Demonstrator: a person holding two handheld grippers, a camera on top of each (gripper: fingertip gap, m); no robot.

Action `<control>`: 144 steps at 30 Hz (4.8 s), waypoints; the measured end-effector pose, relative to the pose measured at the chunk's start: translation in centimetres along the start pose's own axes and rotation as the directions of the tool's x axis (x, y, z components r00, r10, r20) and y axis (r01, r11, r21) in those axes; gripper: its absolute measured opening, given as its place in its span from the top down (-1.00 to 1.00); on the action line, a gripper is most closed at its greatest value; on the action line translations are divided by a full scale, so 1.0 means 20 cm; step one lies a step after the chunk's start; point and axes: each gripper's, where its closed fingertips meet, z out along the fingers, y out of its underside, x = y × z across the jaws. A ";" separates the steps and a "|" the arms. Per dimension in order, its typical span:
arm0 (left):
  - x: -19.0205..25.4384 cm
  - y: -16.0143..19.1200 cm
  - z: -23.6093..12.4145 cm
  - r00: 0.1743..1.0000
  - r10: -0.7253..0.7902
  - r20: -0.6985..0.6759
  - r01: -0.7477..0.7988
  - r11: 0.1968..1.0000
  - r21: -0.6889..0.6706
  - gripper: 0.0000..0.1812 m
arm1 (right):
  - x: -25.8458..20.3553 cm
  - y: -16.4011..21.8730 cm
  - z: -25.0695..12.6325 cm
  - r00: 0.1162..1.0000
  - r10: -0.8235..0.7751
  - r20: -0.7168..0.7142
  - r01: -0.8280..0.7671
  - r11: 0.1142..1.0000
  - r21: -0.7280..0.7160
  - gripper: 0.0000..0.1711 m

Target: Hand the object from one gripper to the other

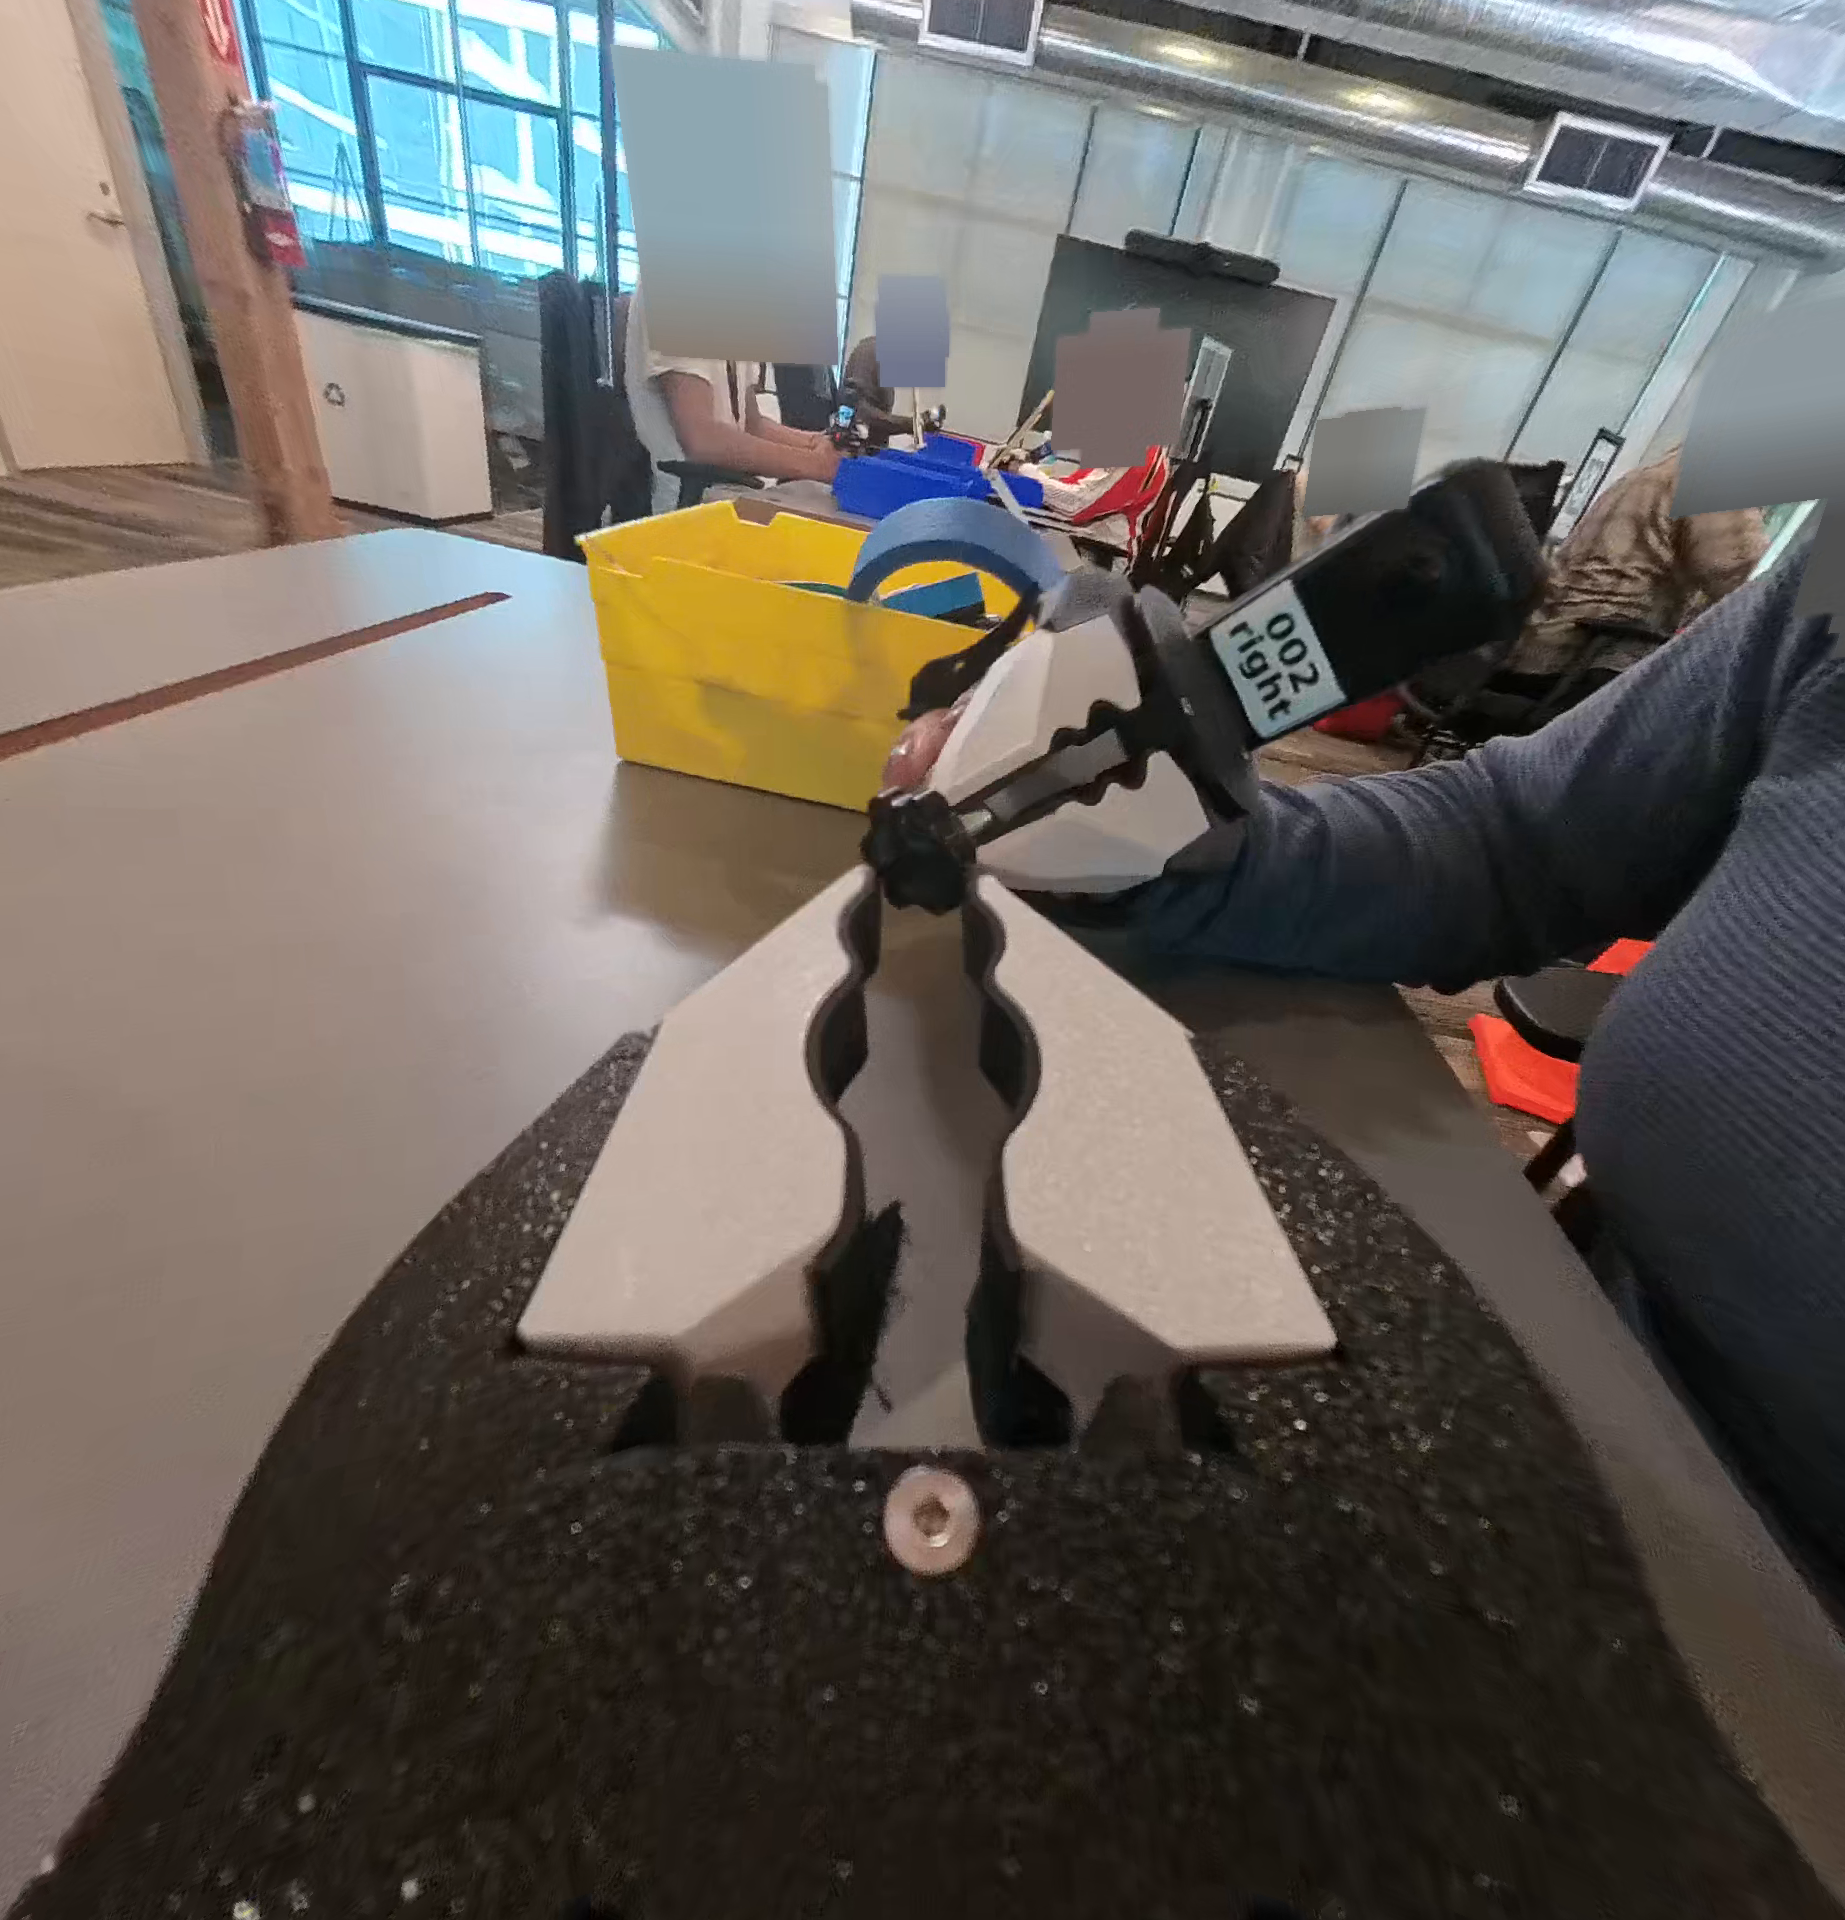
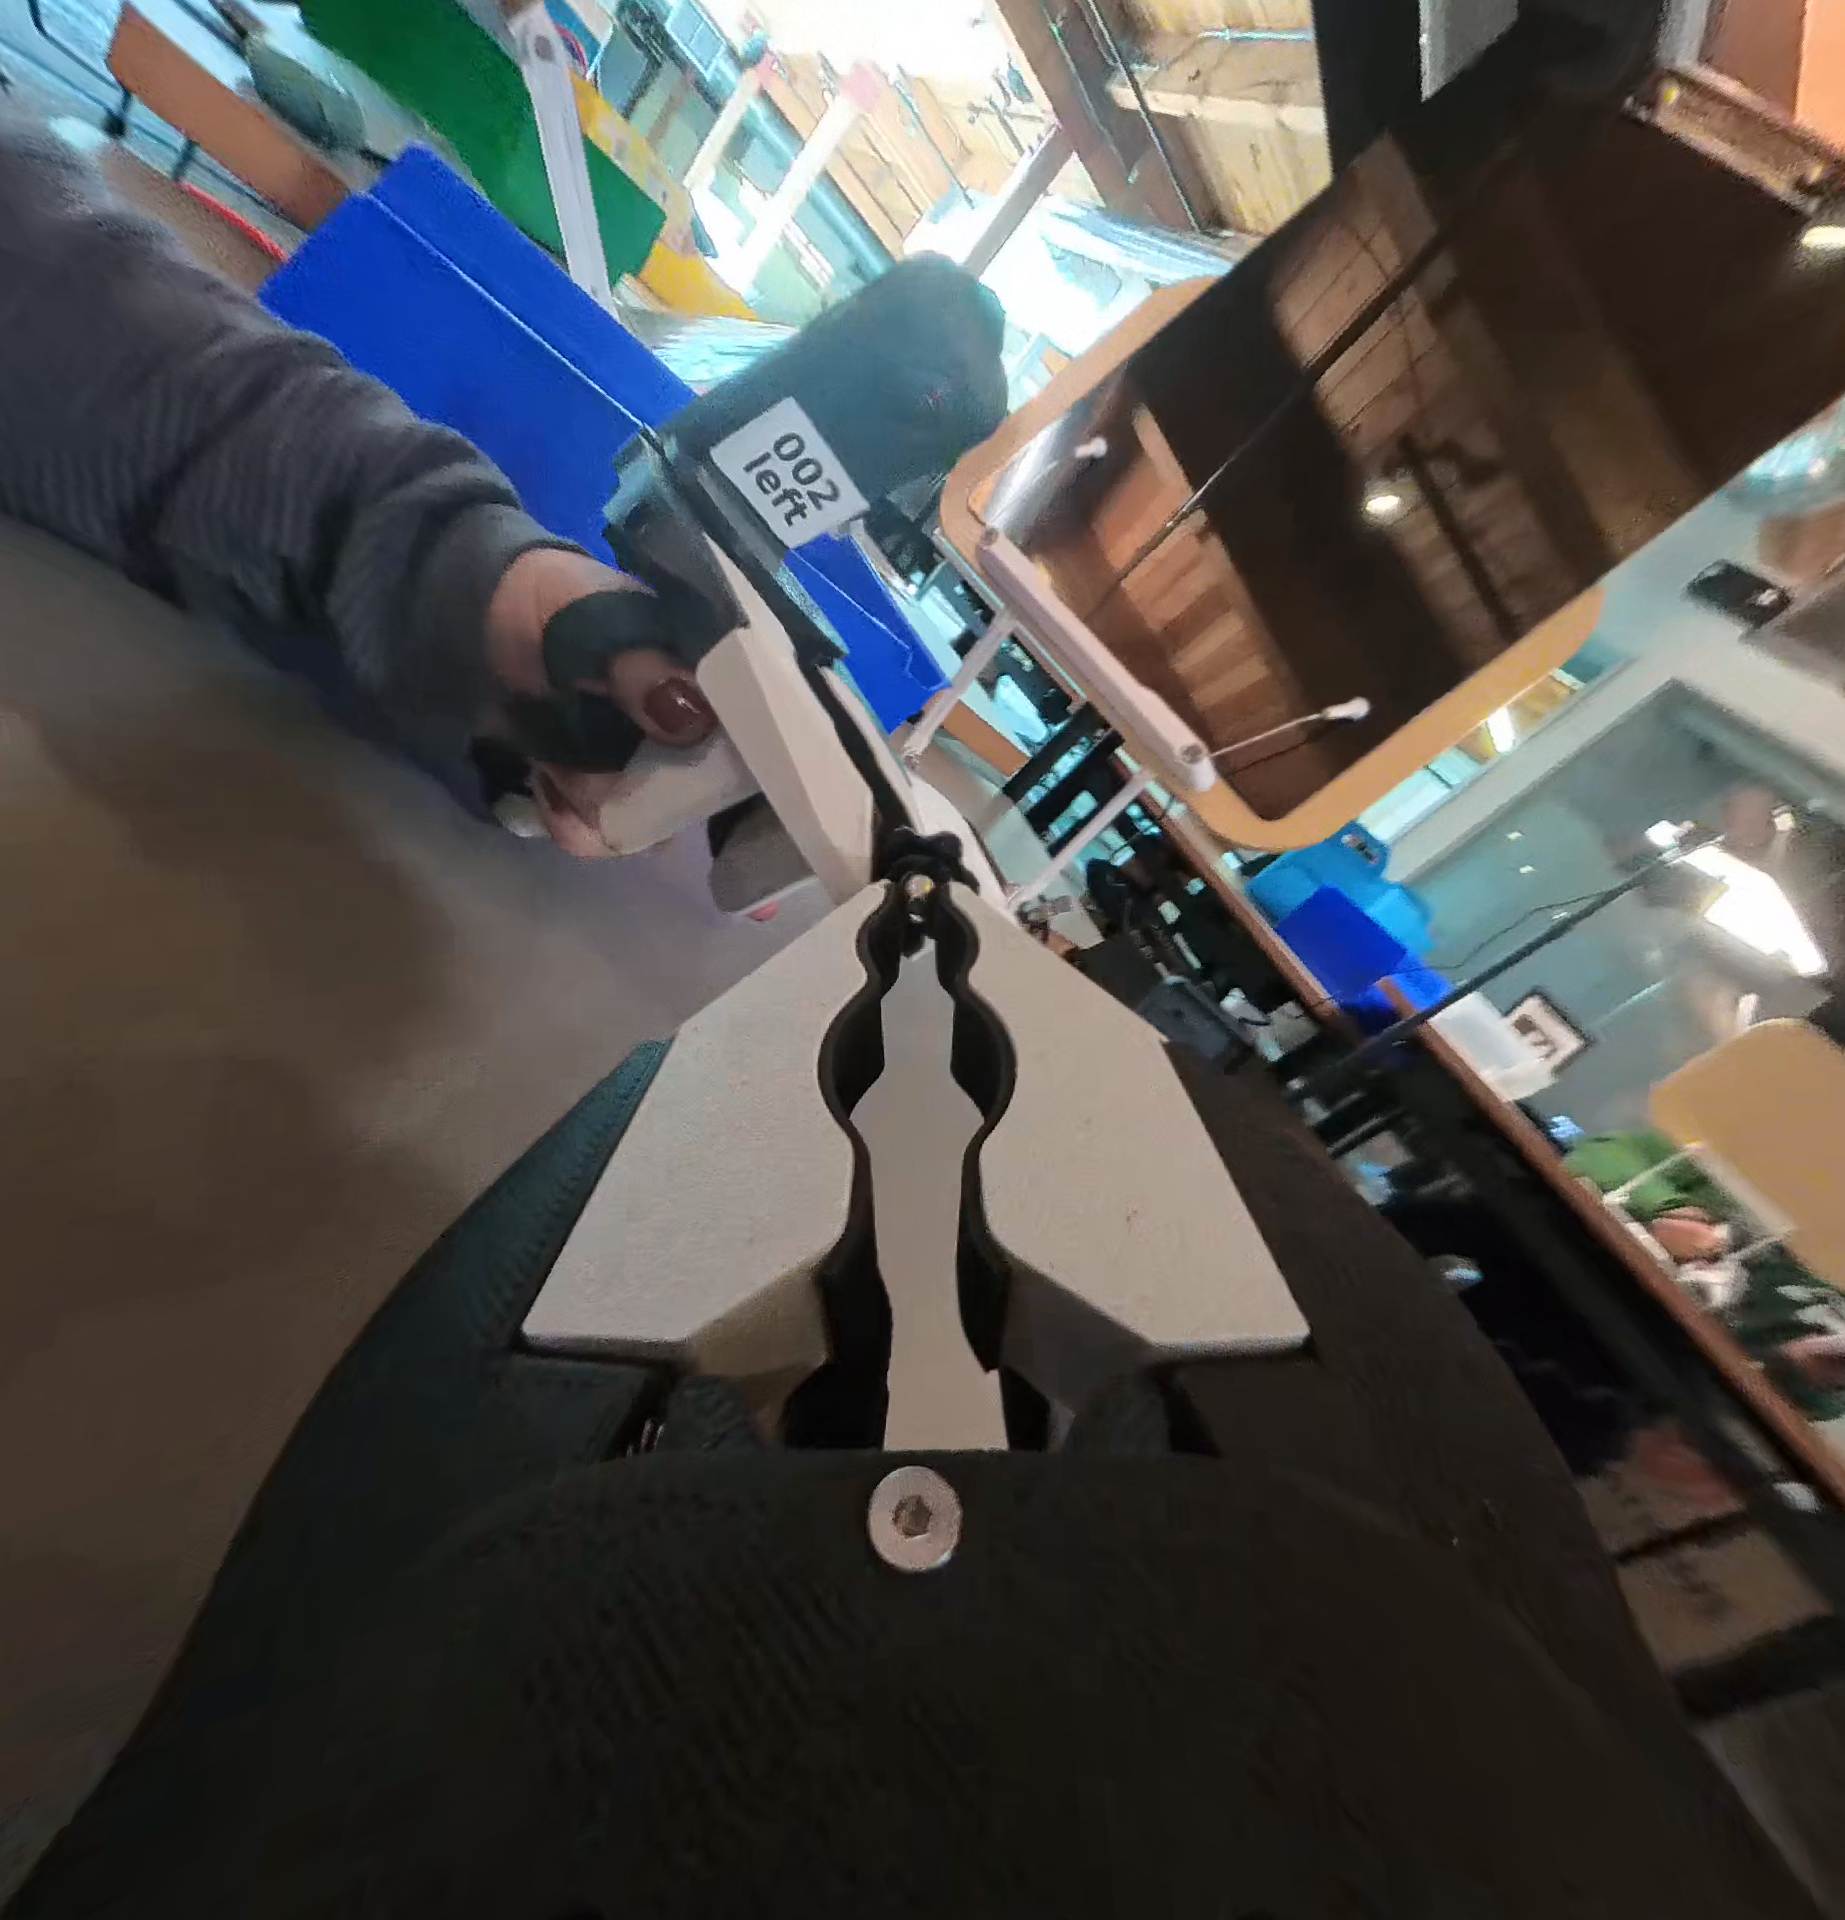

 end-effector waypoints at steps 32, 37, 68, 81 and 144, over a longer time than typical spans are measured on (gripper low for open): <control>0.06 -0.06 -0.02 0.910 -0.347 -0.228 0.365 0.930 0.042 0.49 | 0.04 -0.06 -0.04 0.996 0.087 0.018 -0.088 0.994 0.066 0.74; 0.07 -0.08 -0.01 0.869 -0.409 -0.279 0.442 0.894 0.067 0.52 | -0.03 -0.07 -0.01 0.959 -0.274 -0.070 0.275 0.962 0.005 0.74; 0.12 -0.04 0.04 0.426 0.885 0.188 -0.856 0.462 -0.233 0.78 | -0.07 -0.09 -0.01 -0.050 0.879 0.474 -0.951 0.103 -0.291 0.59; -0.17 -0.04 -0.05 0.857 0.376 0.353 -0.344 0.927 -0.151 0.69 | 0.10 0.06 -0.02 0.782 0.611 0.121 -0.613 0.790 -0.029 0.73; 0.18 -0.10 0.01 0.777 0.609 0.157 -0.619 0.785 0.022 0.76 | 0.00 -0.18 -0.05 -0.237 0.778 0.582 -0.957 -0.084 -0.278 0.96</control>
